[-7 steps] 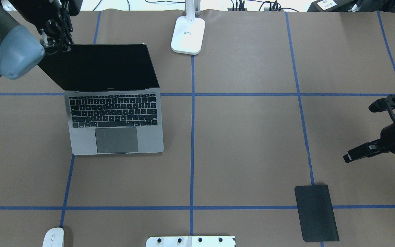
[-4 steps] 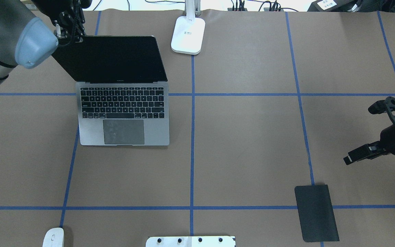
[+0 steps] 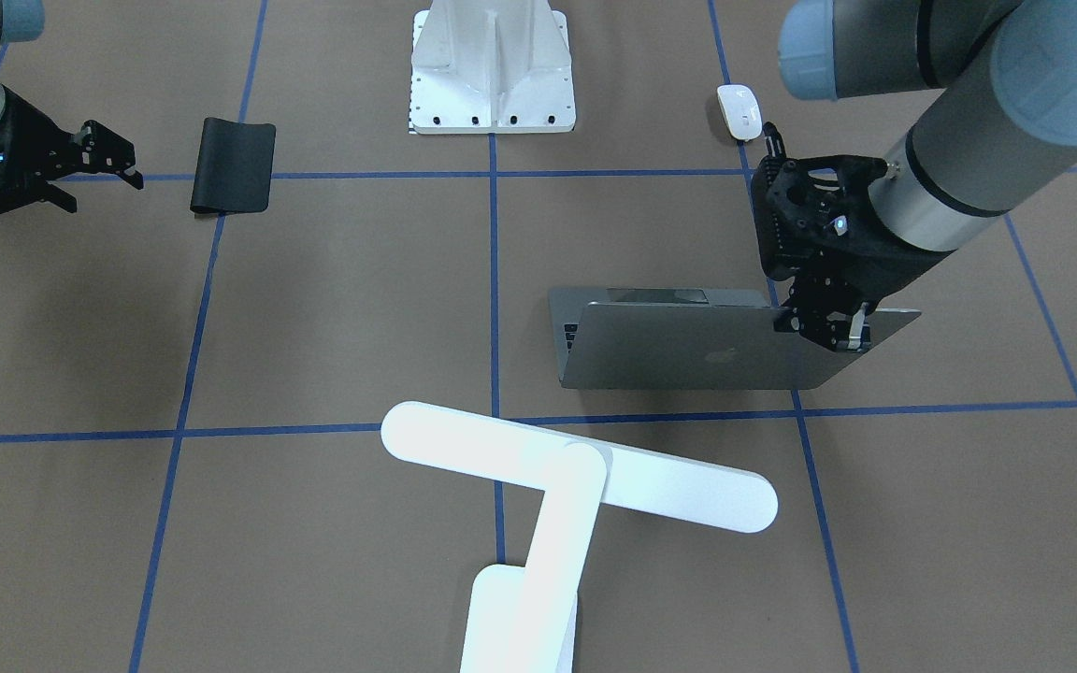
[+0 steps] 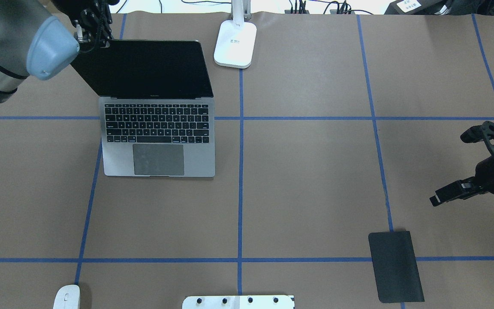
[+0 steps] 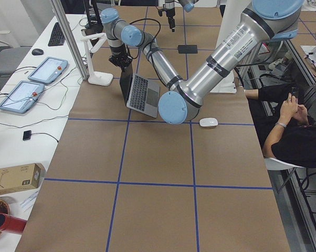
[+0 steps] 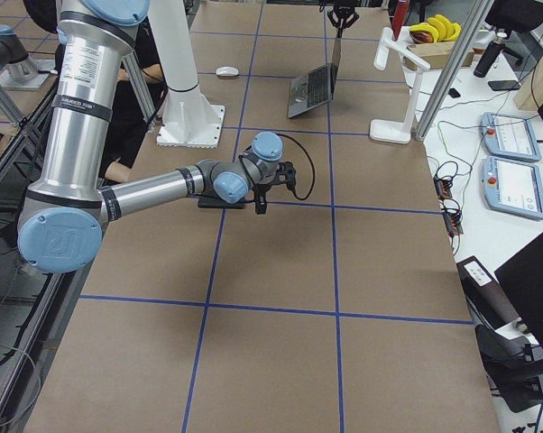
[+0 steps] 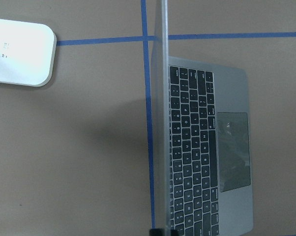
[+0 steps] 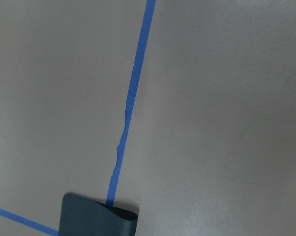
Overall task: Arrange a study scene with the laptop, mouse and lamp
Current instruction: 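Push the laptop lid upright with the left gripper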
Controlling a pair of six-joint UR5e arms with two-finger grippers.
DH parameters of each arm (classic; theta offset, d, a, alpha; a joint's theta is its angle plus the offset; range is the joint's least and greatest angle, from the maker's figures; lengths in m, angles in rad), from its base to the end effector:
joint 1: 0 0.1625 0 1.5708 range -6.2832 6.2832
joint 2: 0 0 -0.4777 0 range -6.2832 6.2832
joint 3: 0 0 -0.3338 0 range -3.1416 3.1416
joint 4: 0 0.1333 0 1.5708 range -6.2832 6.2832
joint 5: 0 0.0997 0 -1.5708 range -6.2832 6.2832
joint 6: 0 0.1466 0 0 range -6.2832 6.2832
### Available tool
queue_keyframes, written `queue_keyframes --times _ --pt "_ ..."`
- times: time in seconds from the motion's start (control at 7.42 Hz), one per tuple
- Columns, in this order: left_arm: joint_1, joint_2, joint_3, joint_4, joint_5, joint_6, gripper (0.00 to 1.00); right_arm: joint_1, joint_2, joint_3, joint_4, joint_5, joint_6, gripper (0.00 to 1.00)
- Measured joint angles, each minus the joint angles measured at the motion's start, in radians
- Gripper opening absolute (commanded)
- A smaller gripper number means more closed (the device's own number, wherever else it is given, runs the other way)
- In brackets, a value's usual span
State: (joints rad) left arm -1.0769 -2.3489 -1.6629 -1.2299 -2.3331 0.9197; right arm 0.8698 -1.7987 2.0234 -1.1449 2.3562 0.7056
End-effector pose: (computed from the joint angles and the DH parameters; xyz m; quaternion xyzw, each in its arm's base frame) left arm 0.2989 -0.6228 0.2887 0.3132 0.2996 0.6558 0.6181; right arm -0.2093 -0.2939 0.5756 -0.0093 -0.4675 -0.1203 0.8757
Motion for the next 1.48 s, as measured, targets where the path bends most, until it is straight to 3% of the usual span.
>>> queue_keyframes --times 0.54,1.48 --pt "0.001 -0.015 0.12 -0.128 0.007 0.002 0.07 0.0 0.0 -0.008 -0.001 0.0 0.0 0.98" --pt "0.041 -0.015 0.142 -0.202 0.094 -0.065 0.07 0.0 0.01 -0.028 -0.001 0.0 -0.002 0.98"
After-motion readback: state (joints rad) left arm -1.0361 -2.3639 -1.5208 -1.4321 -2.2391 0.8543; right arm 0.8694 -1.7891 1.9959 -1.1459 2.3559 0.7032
